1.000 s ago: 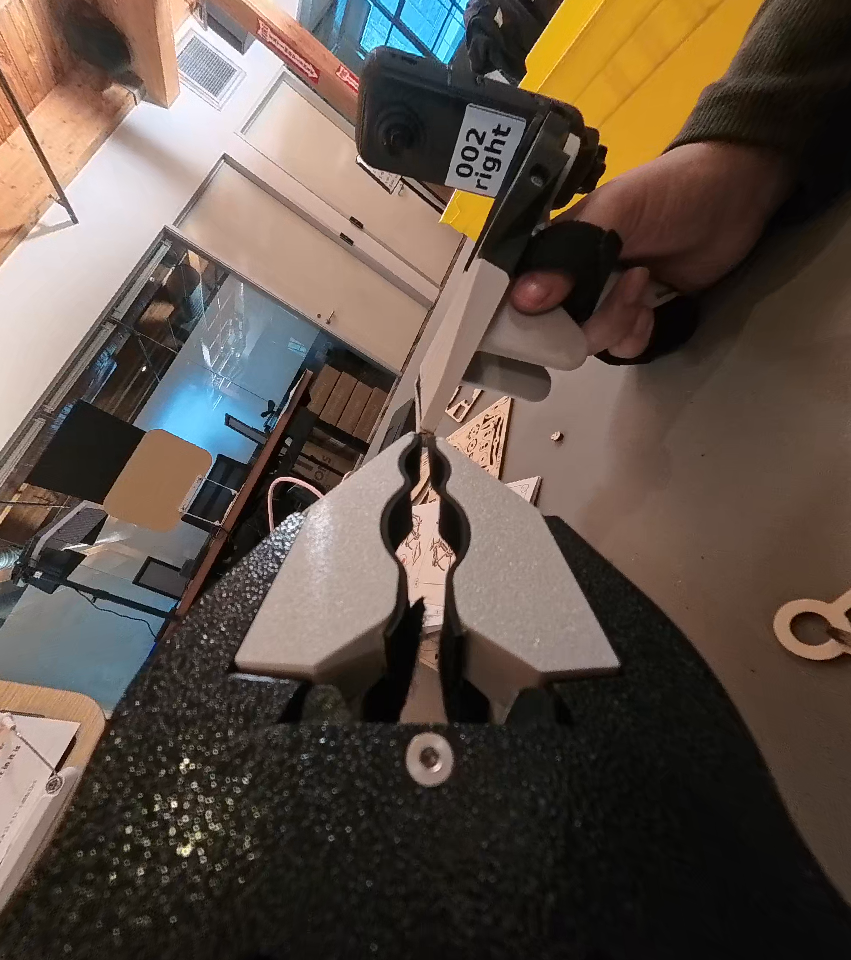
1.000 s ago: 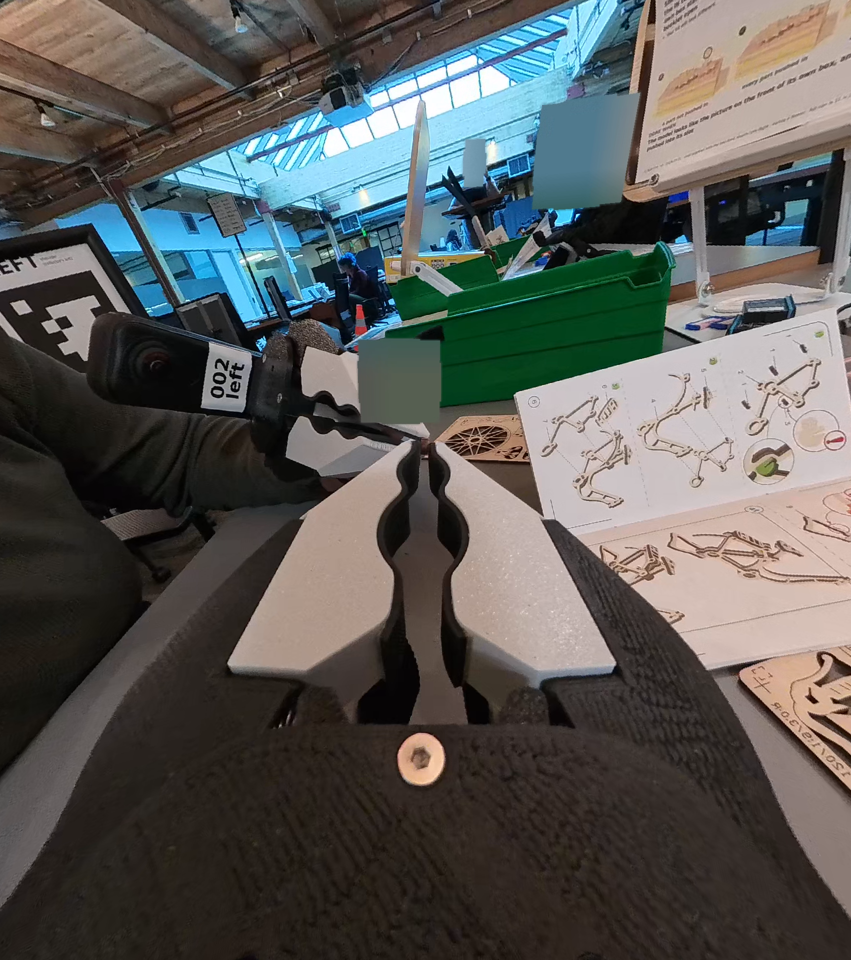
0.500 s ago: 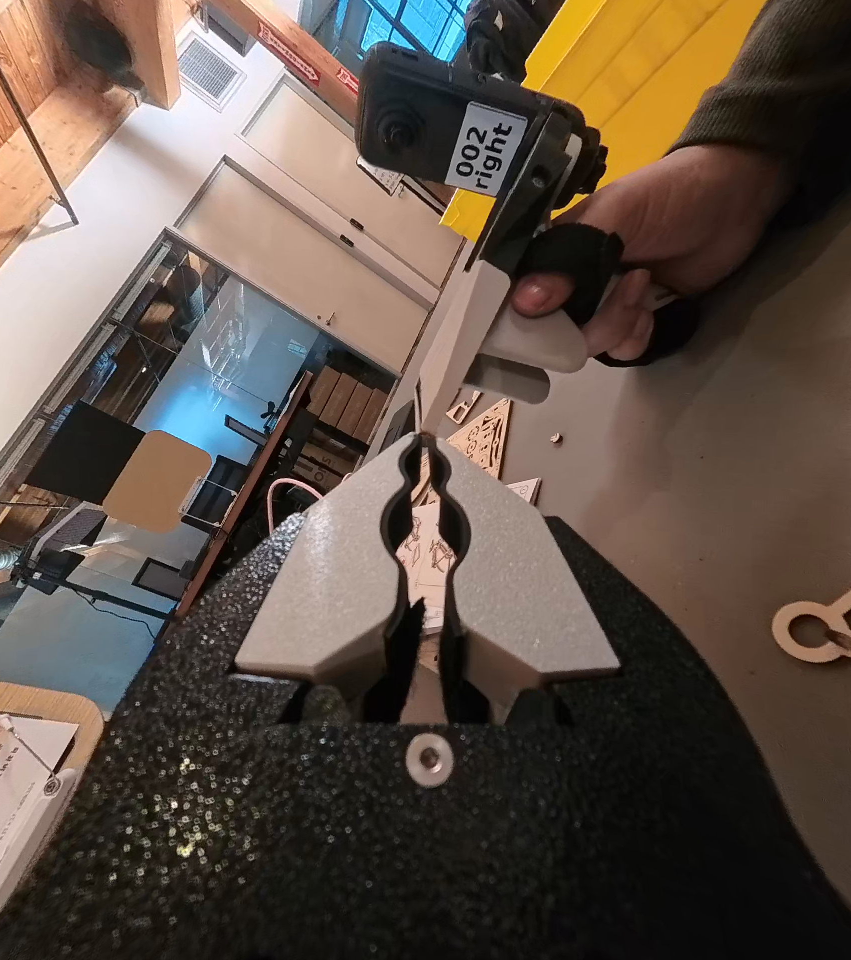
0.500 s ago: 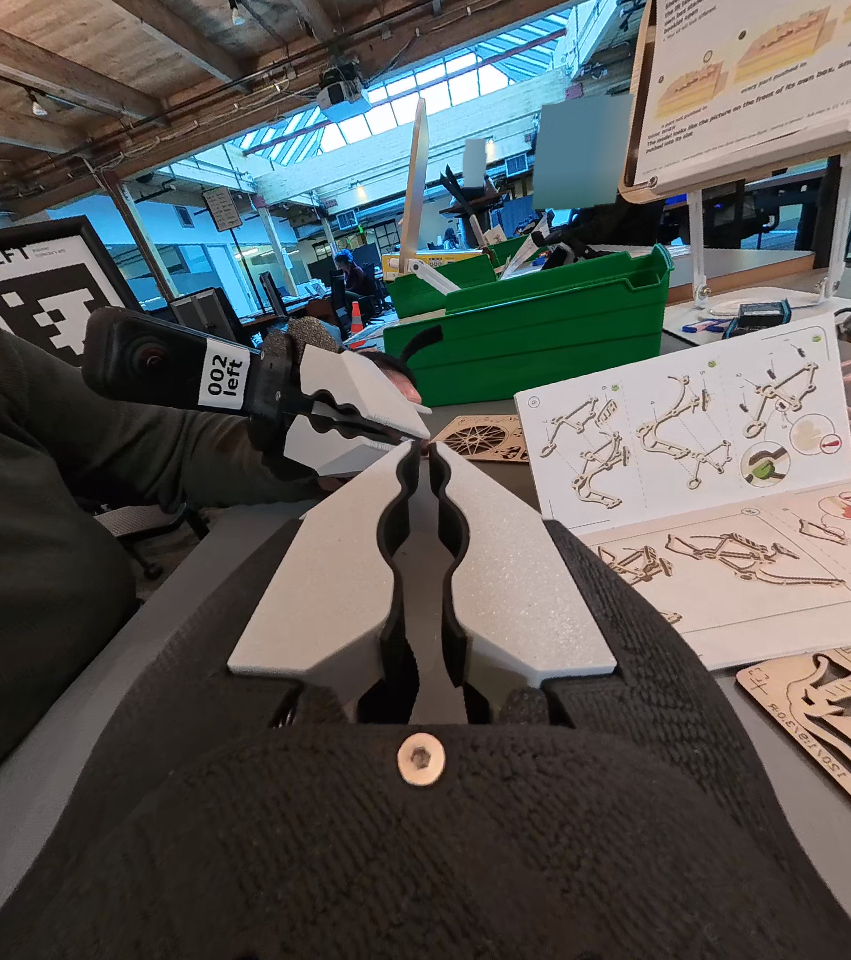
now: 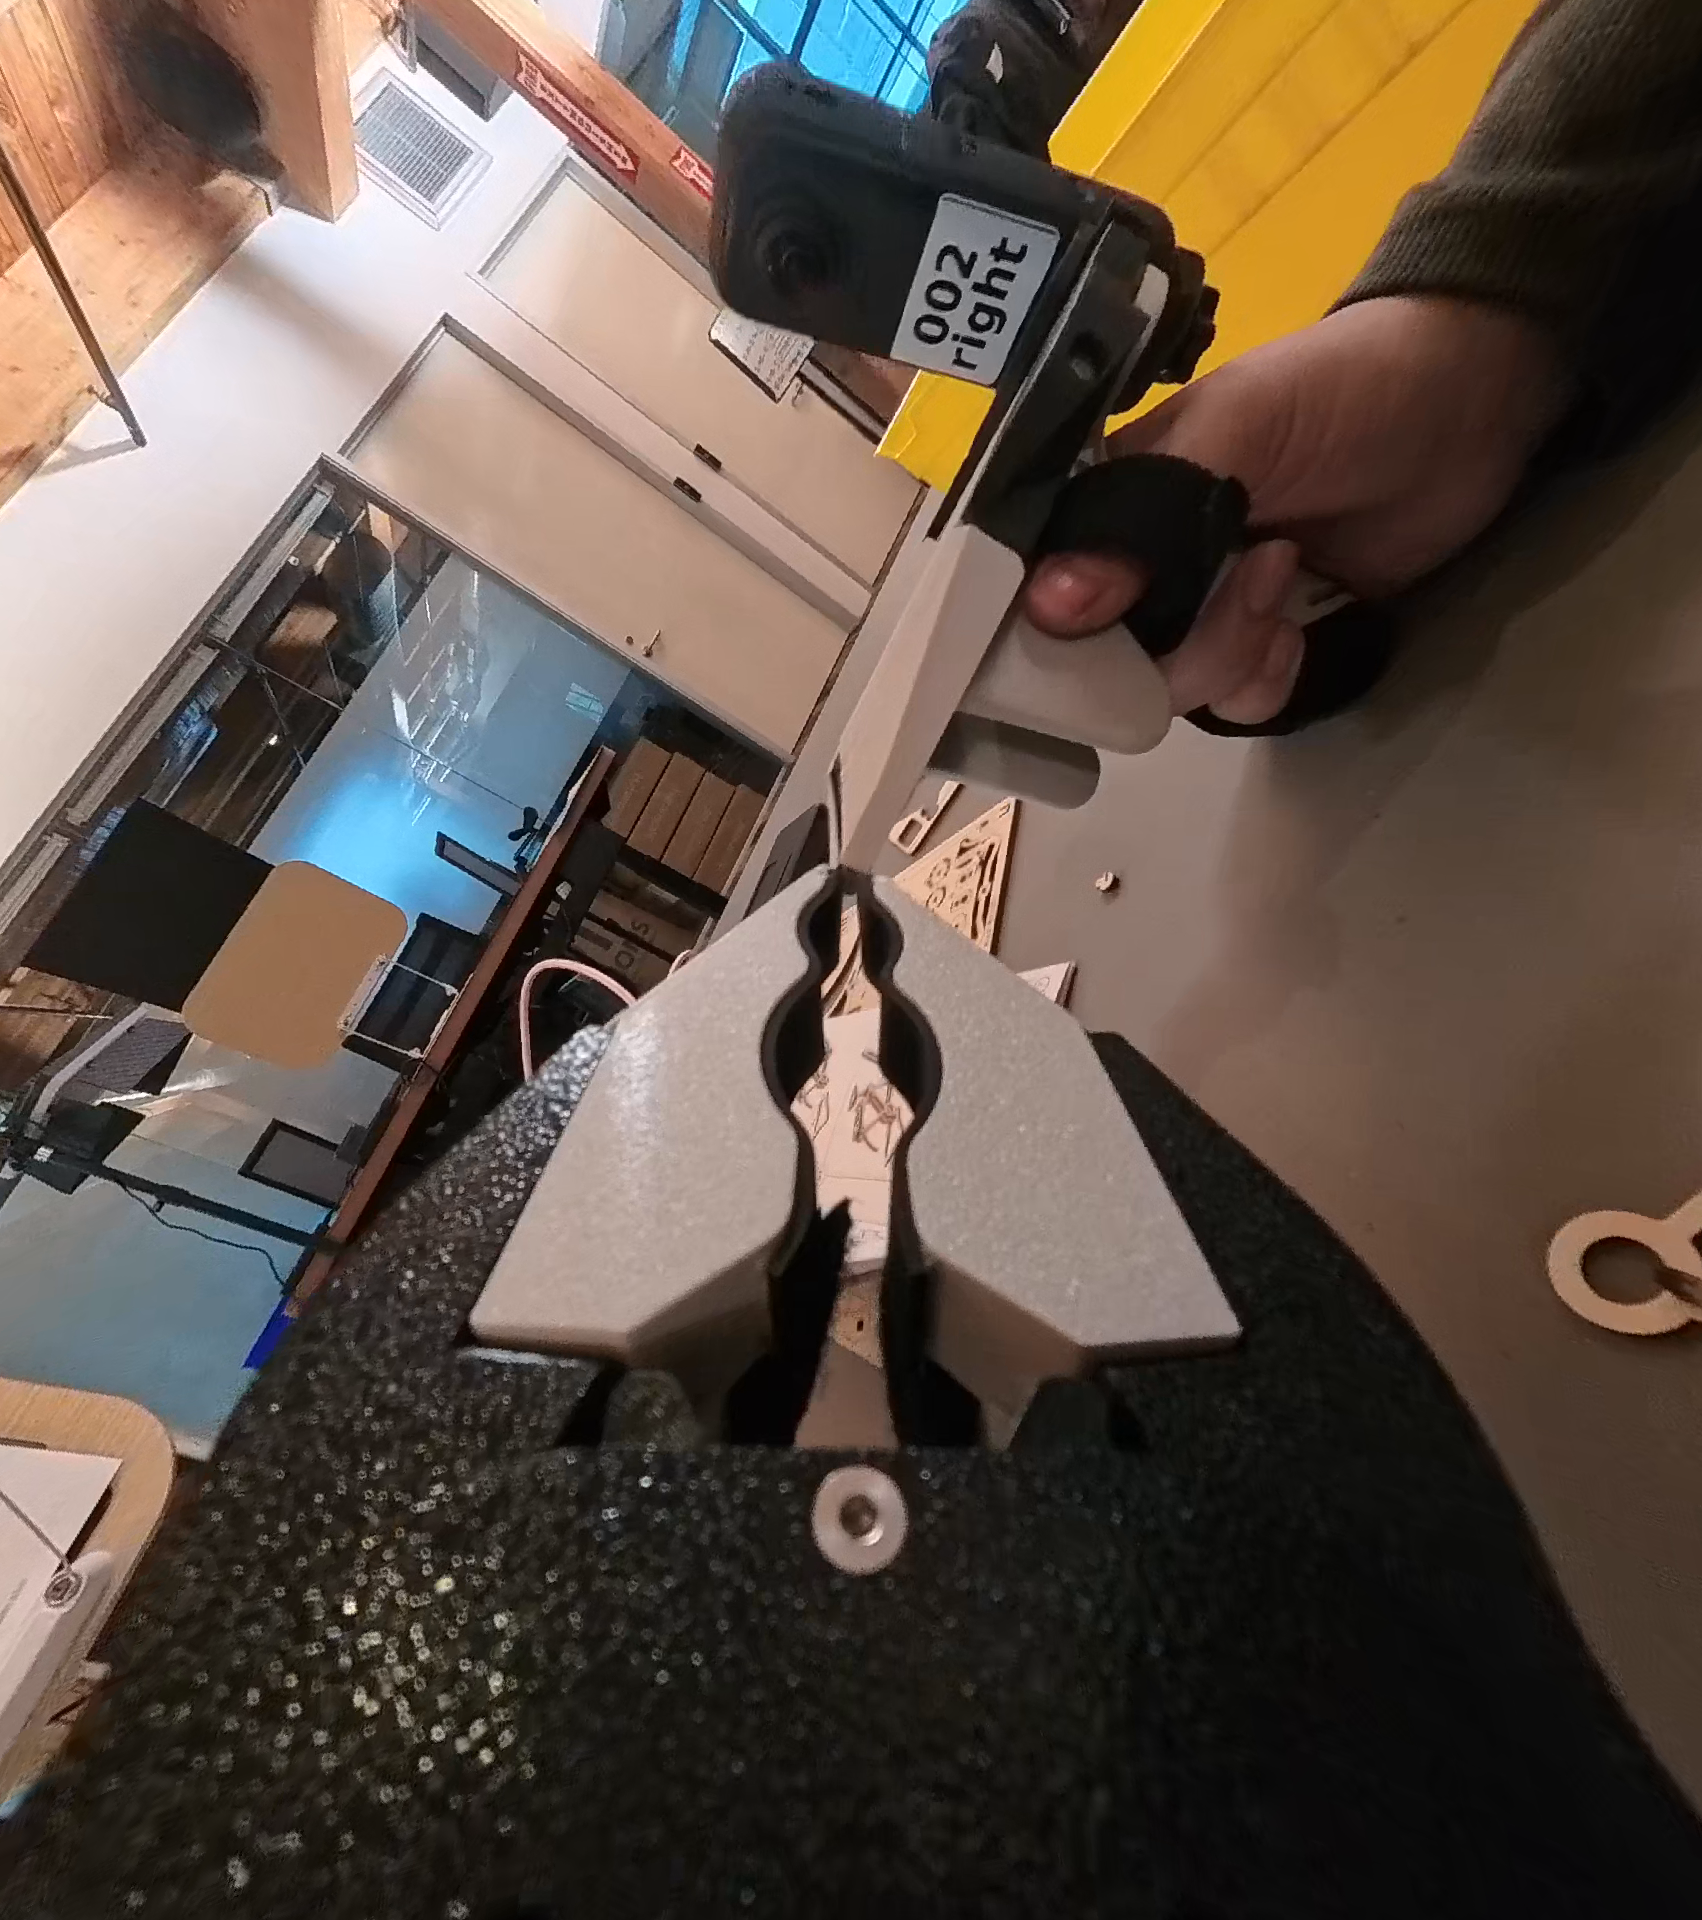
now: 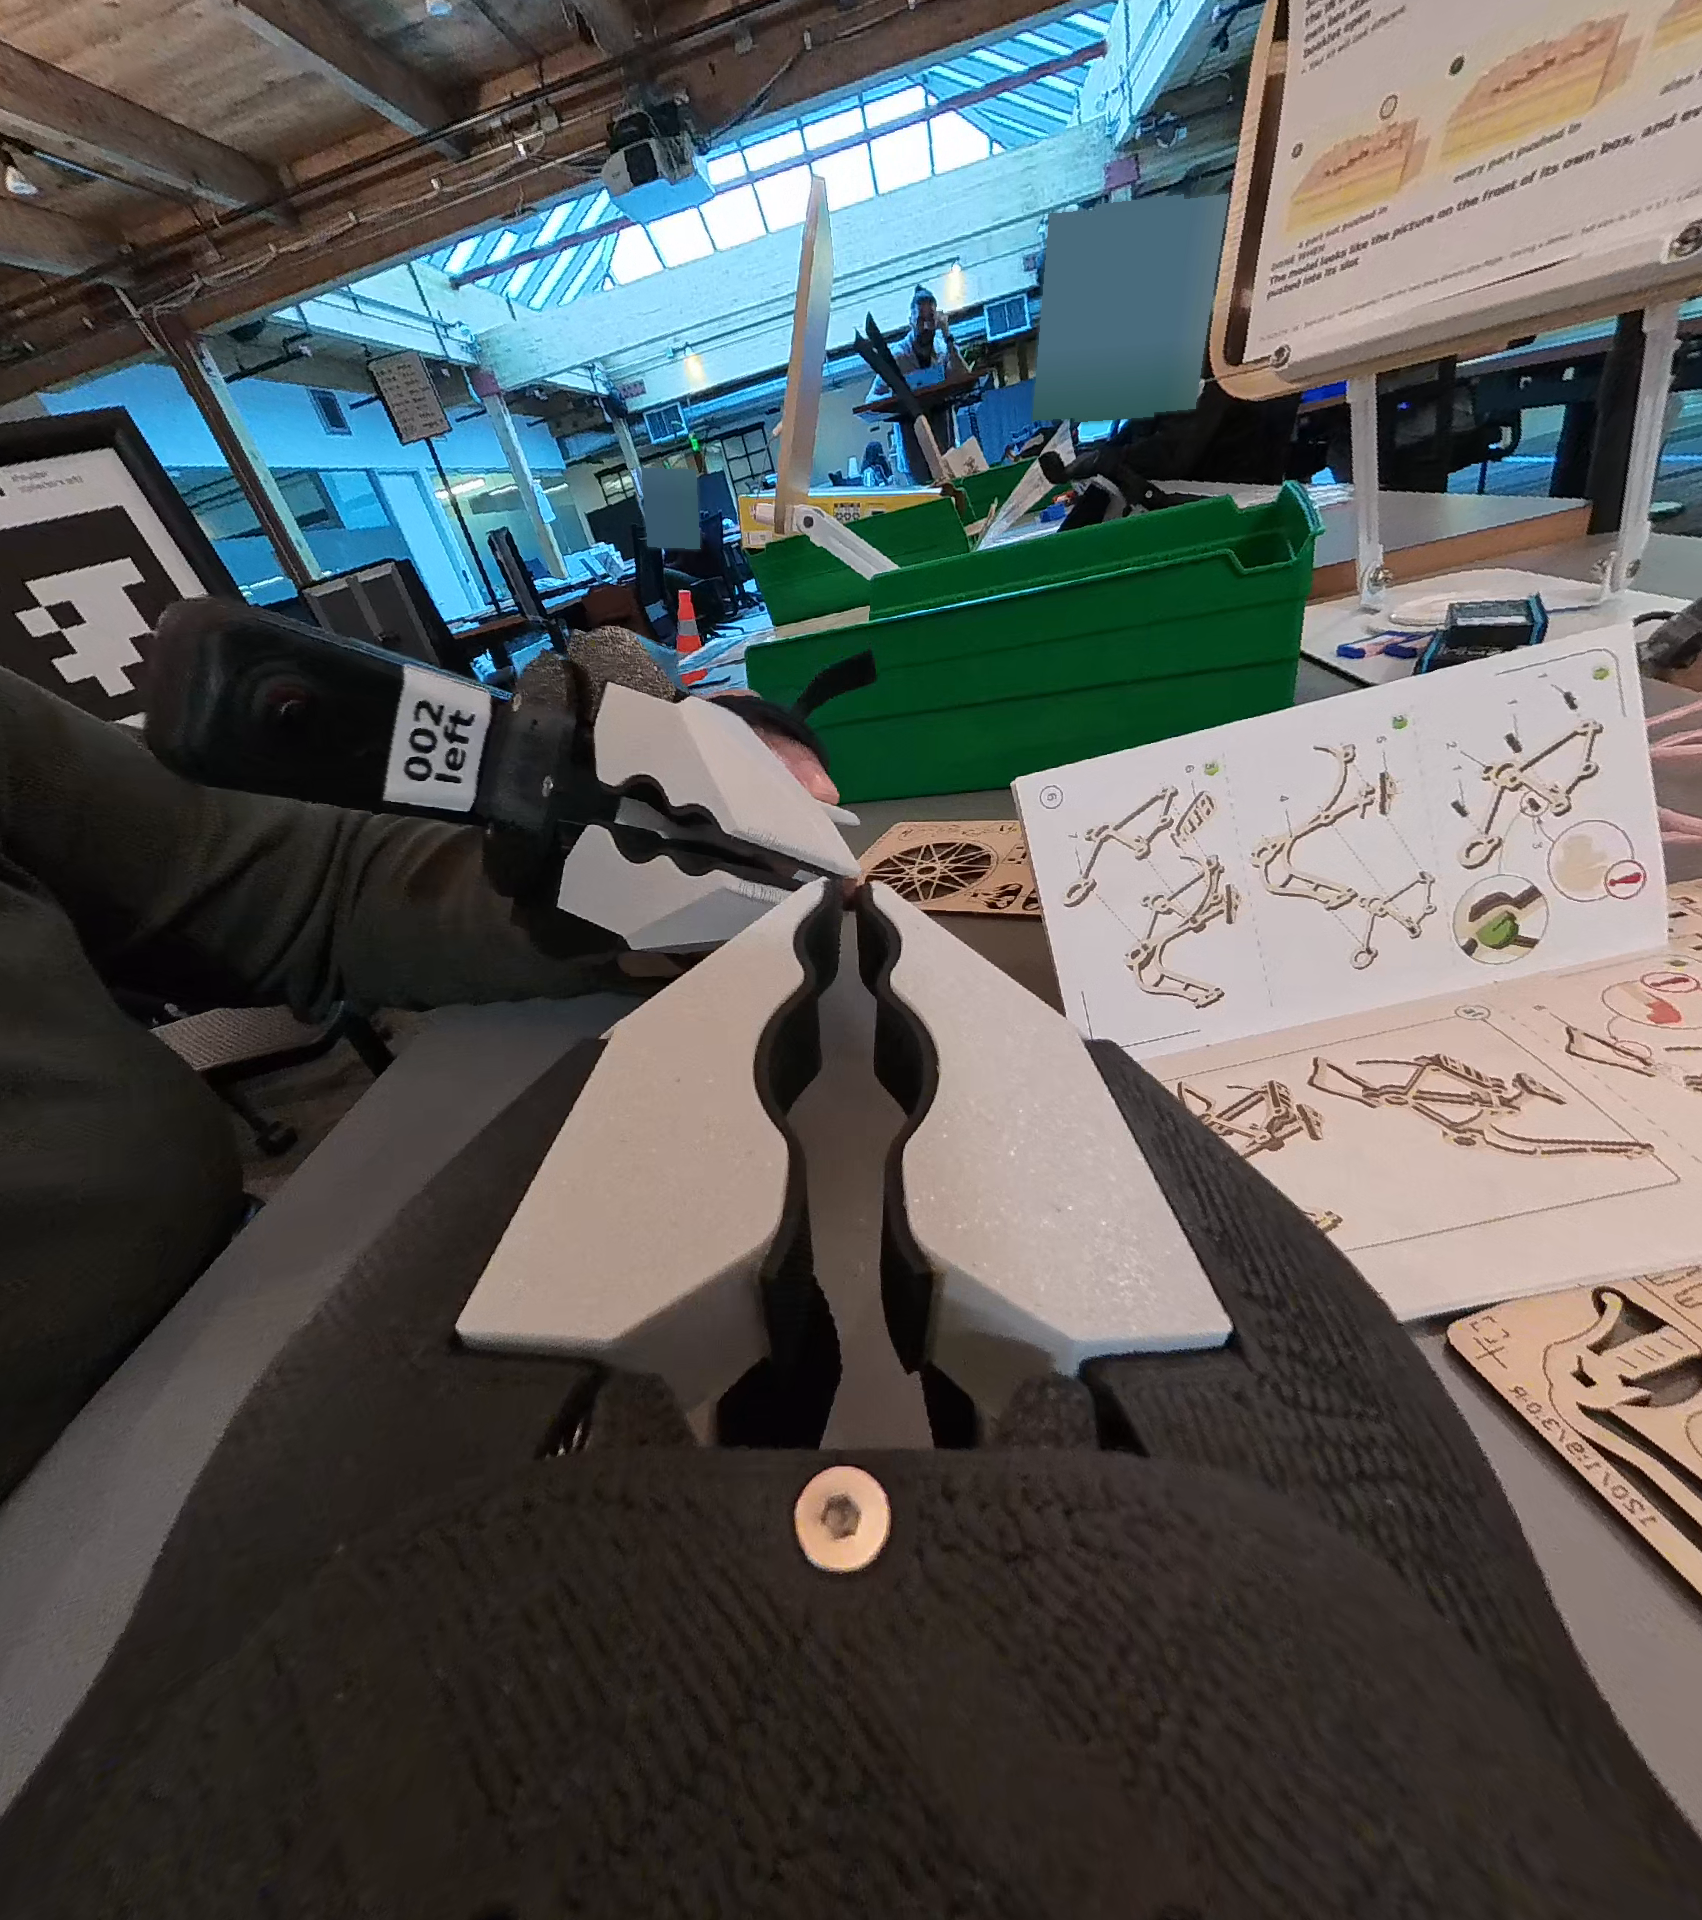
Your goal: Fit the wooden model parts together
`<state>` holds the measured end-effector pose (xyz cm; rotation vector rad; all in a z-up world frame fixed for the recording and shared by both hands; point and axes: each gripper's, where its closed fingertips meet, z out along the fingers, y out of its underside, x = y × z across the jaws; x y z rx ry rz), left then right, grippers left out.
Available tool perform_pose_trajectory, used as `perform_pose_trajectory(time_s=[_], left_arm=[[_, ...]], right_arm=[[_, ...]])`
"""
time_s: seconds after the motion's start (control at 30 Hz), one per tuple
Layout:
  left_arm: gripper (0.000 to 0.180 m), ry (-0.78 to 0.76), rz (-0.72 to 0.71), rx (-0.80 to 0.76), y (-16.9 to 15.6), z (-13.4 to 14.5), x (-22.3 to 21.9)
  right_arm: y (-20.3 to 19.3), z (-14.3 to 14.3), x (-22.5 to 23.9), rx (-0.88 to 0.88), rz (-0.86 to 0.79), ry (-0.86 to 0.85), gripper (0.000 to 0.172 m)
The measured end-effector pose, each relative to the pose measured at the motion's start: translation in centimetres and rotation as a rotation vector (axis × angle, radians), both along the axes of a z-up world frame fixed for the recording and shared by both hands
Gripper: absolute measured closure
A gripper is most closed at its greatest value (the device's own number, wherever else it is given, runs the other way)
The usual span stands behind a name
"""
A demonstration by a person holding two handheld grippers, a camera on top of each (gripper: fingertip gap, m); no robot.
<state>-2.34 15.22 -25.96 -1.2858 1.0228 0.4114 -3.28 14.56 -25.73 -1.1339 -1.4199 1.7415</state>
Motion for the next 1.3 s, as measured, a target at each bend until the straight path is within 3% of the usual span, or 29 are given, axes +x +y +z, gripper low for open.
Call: perform_pose_trajectory(time_s=[0.2,0.37,0.77,0.97,1.13,1.3], left_arm=[[0.177,-0.007,0.069,0.017,0.5,0.2,-1.2],[0.180,-0.079,0.063,-0.004,0.5,0.2,-1.9],[0.180,-0.320,-0.160,-0.162,-1.4,-0.4,-0.7],[0.180,-0.250,-0.374,-0.258,-5.4,-1.7,0.4],[0.175,-0.172,-0.514,-0.475,-9.5,-4.3,0.3],[0.155,-0.263,-0.573,-0.776,-12.1,-5.8,0.7]], right_arm=[[0.7,0.5,0.4,0.004,-0.029,0.033,0.171],[0.8,0.1,0.4,0.126,-0.082,0.040,0.171],[2.5,-1.4,0.8,0.508,-0.340,-0.015,0.171],[1.6,-2.4,1.6,0.593,-0.430,-0.091,0.171],[-1.2,-3.0,2.0,0.525,-0.400,-0.147,0.171],[-6.4,-2.7,2.4,0.488,-0.128,-0.205,0.171]])
